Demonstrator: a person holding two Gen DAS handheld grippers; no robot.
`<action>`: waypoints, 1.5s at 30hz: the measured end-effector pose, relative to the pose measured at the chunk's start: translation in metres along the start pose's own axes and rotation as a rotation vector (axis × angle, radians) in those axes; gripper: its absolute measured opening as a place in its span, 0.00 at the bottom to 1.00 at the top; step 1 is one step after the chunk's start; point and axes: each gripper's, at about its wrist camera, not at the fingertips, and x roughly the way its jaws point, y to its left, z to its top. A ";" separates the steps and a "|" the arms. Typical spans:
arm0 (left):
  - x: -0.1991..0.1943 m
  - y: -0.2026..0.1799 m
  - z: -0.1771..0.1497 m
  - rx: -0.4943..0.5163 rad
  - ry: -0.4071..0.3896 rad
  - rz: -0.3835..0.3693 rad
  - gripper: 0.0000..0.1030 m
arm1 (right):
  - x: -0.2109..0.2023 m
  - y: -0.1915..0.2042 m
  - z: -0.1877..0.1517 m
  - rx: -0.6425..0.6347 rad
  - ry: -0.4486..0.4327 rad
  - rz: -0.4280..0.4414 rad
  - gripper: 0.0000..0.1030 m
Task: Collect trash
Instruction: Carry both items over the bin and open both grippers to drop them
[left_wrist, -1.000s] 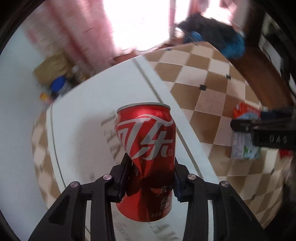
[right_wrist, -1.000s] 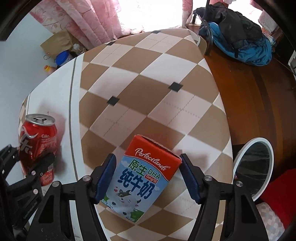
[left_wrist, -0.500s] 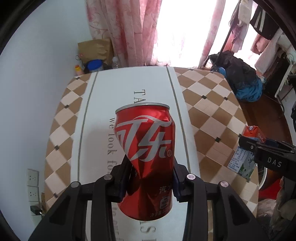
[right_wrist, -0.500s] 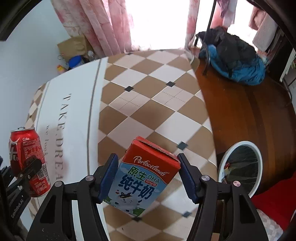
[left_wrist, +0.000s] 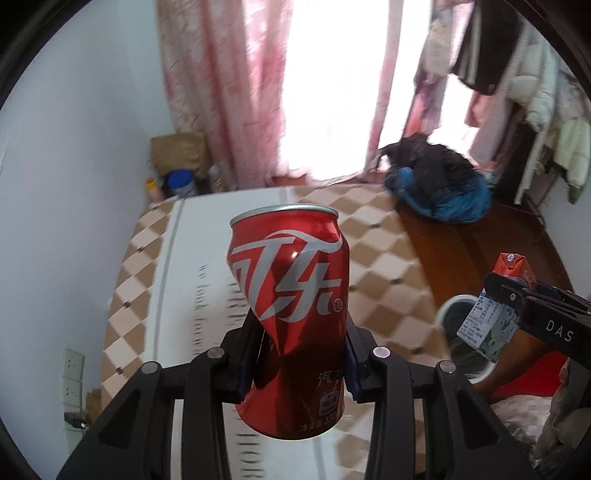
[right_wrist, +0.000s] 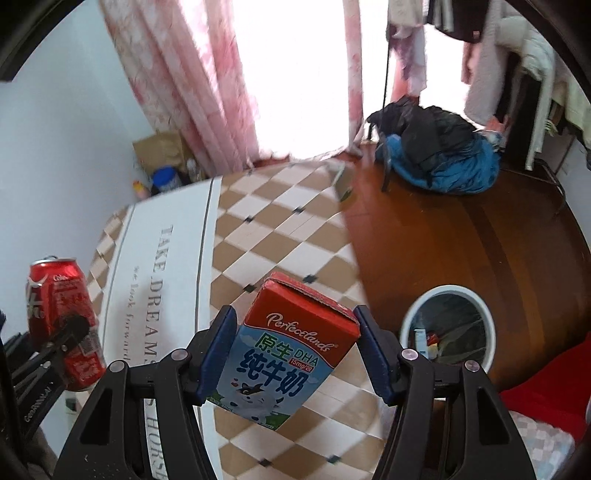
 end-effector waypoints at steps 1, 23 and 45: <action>-0.004 -0.011 0.001 0.009 -0.008 -0.016 0.34 | -0.012 -0.010 -0.001 0.010 -0.018 0.000 0.64; 0.120 -0.306 0.011 0.179 0.248 -0.361 0.34 | -0.040 -0.328 -0.028 0.279 0.007 -0.225 0.64; 0.242 -0.320 -0.011 0.182 0.484 -0.229 0.94 | 0.174 -0.427 -0.093 0.533 0.343 -0.027 1.00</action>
